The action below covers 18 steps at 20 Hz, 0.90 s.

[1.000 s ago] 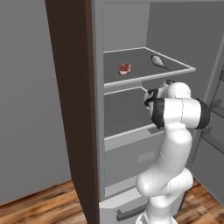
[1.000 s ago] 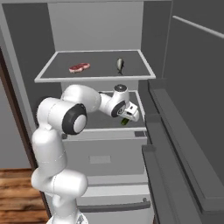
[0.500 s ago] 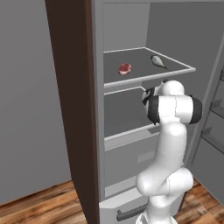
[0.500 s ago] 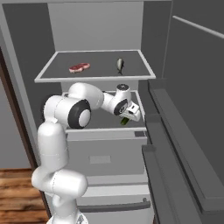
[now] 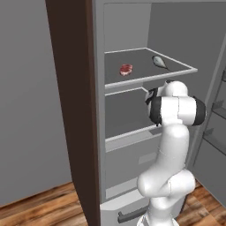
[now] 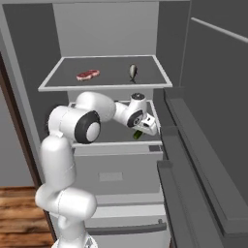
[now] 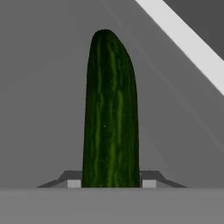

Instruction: Gather the lemon and cucumber from the fridge and place them on a tray on the dining counter. Then gather the fish and steak from the fridge and place them on the other tray.

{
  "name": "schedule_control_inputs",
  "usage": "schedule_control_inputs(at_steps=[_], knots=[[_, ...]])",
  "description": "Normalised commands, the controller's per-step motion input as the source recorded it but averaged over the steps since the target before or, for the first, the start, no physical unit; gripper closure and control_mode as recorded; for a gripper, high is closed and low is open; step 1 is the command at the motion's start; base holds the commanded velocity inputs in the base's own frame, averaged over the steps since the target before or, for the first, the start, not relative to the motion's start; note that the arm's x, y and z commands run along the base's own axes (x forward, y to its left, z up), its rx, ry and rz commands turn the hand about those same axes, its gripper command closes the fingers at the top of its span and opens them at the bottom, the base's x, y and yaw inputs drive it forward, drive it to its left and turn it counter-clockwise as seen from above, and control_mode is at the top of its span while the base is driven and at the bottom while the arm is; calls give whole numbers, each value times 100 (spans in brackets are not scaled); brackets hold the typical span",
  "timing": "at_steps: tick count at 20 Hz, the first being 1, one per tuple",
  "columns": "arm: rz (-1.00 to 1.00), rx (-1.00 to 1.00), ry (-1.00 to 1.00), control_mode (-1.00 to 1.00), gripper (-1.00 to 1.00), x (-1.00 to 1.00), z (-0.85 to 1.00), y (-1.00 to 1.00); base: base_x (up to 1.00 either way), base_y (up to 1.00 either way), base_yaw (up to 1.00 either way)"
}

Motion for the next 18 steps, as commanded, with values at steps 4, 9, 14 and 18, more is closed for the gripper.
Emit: schedule_control_inputs(at_steps=[4, 9, 14, 18], knots=[[0, 0, -15, -100, 100, -85, -18, 9, 0, 0, 0], [-1, 0, -18, -100, 100, -98, 1, 11, 0, 0, 0], [-2, 0, -14, -100, 100, -90, 61, 0, 0, 0, 0], [0, 0, -10, -100, 100, -83, 88, 0, 0, 0, 0]])
